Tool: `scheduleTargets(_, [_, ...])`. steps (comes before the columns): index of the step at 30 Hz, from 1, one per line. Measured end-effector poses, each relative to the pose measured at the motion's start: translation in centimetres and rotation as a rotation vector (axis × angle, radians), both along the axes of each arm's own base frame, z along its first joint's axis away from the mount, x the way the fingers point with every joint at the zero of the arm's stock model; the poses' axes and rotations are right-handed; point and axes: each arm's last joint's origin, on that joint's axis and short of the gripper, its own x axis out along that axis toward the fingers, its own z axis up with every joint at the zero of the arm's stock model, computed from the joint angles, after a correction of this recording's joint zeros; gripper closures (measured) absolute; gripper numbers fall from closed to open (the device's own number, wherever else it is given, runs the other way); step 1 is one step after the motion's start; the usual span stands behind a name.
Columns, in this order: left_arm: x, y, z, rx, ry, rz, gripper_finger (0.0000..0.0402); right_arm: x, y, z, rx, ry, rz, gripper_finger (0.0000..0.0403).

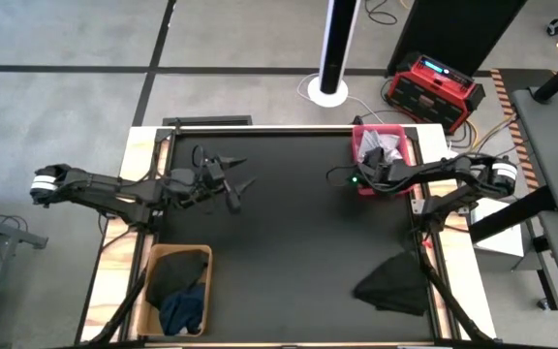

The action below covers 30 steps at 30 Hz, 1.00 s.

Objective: Sort towels by color in basket
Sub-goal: Put the gray microfiber towel into the pink bin

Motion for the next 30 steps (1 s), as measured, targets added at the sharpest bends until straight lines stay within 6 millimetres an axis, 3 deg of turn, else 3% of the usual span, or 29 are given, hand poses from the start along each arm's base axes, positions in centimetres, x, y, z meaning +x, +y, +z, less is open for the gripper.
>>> scheduleTargets(8, [0.0, 0.0, 0.0, 0.0, 0.0, 0.0, 0.0119, -0.1, -0.2, 0.2, 0.003, 0.001, 0.004, 0.0394])
scheduleTargets(24, [0.0, 0.0, 0.0, 0.0, -0.001, 0.0, 0.0119, 0.8, -1.4, 6.7, -0.123, 0.035, 0.039, 0.0394])
scheduleTargets(30, [0.0, 0.0, 0.1, -0.003, -0.008, 0.0, 0.0119, -0.1, -3.4, 6.0, -0.106, 0.101, -0.02, 0.0394])
